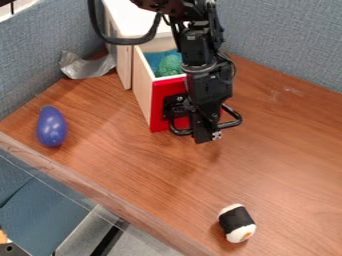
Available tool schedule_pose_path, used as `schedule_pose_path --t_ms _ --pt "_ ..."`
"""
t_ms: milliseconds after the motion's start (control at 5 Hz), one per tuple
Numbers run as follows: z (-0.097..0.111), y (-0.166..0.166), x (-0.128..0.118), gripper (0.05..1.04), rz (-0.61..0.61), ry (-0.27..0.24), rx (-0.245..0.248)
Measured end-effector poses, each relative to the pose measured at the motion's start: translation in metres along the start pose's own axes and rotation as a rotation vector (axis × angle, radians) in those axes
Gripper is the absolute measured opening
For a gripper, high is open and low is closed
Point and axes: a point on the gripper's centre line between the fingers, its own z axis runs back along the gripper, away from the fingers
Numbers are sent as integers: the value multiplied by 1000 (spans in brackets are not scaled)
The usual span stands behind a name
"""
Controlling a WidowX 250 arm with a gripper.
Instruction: Open the drawer
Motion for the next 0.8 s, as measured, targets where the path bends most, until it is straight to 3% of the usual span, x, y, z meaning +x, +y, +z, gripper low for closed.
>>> schedule_pose_path --t_ms 800 --pt "-2 -7 1 124 -1 -3 -20"
